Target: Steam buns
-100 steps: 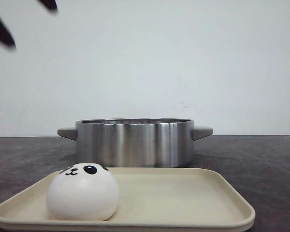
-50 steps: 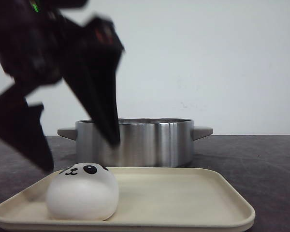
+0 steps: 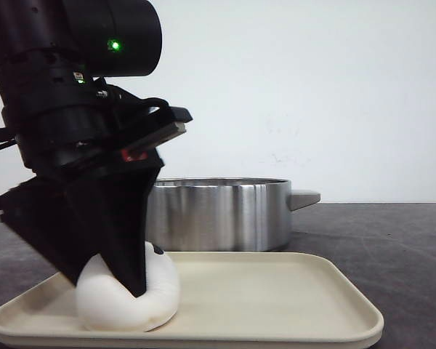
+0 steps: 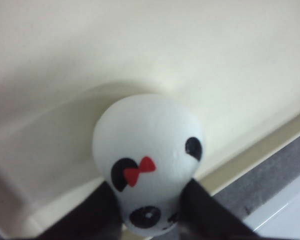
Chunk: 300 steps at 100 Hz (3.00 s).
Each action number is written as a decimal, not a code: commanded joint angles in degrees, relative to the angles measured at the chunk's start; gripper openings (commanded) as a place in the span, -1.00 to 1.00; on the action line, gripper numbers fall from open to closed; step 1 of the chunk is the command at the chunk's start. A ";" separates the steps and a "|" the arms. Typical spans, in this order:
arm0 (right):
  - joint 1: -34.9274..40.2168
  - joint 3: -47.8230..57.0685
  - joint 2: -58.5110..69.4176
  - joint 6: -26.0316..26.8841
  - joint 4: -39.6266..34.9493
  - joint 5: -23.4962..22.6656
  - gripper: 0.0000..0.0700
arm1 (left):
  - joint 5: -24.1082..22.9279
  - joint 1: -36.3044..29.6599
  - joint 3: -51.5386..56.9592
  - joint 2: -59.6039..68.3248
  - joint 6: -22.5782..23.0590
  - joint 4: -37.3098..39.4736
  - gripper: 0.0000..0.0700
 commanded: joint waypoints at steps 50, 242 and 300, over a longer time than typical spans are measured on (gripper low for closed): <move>0.92 0.70 0.68 0.74 0.76 0.22 -0.95 | -6.01 -0.57 16.59 -11.50 1.62 0.13 -0.99; 1.70 -21.77 0.57 -4.42 23.52 5.55 -0.95 | -25.18 9.20 29.16 -32.79 9.22 -4.13 -0.97; 5.07 -30.47 0.61 -4.42 43.12 8.79 -0.95 | -34.42 10.91 4.79 -58.62 3.80 -9.40 -0.97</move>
